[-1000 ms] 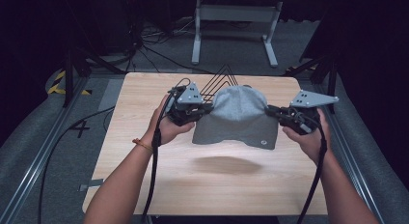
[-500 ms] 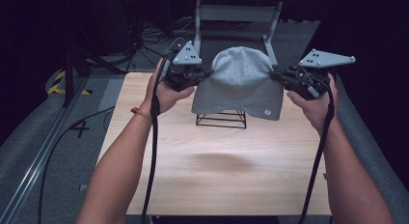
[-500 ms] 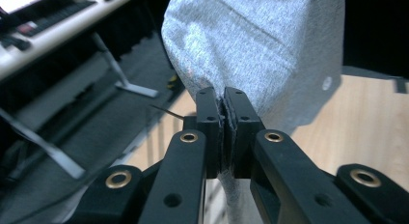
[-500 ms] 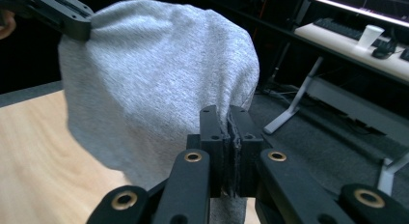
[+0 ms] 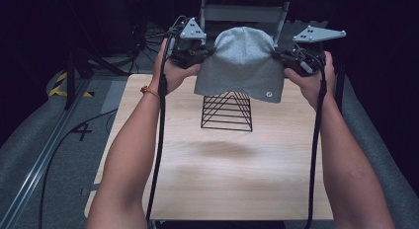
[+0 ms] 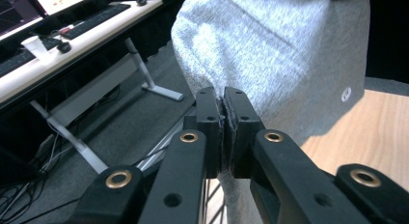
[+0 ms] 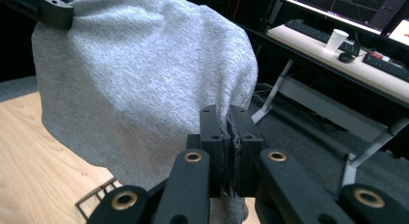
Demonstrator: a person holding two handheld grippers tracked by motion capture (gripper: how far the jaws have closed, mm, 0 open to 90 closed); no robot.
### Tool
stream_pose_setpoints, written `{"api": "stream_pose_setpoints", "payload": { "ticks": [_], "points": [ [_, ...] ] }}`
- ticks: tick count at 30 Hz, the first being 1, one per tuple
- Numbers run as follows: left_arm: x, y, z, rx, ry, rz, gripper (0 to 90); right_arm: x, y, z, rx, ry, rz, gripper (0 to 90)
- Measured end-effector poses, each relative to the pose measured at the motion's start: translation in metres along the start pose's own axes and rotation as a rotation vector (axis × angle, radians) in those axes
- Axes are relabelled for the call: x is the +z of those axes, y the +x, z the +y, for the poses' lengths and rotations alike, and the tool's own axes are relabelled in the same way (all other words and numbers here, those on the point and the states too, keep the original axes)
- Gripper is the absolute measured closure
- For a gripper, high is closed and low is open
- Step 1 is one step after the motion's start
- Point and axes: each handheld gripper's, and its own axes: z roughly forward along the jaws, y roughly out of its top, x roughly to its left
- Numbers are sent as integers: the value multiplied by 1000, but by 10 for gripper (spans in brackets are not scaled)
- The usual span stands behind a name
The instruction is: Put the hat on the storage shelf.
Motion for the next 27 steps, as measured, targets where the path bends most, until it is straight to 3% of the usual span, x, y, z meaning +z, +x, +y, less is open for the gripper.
{"api": "stream_pose_setpoints", "payload": {
  "ticks": [4, 11, 16, 21, 27],
  "points": [
    [8, 8, 2, -9, 18, 16, 861, 8, -5, 0, 37, -19, 2, 863],
    [19, 15, 5, -10, 32, 24, 861, 17, -12, 1, 43, -20, -2, 863],
    [23, 16, -2, -27, 29, -7, 860, 21, -13, -2, 45, -8, 13, 863],
    [24, 16, -10, -24, 53, 1, 860, 23, -11, -8, 46, 3, 20, 863],
    [23, 14, -20, -47, 48, -12, 860, 27, -4, -14, 37, 8, 45, 863]
  ]
}}
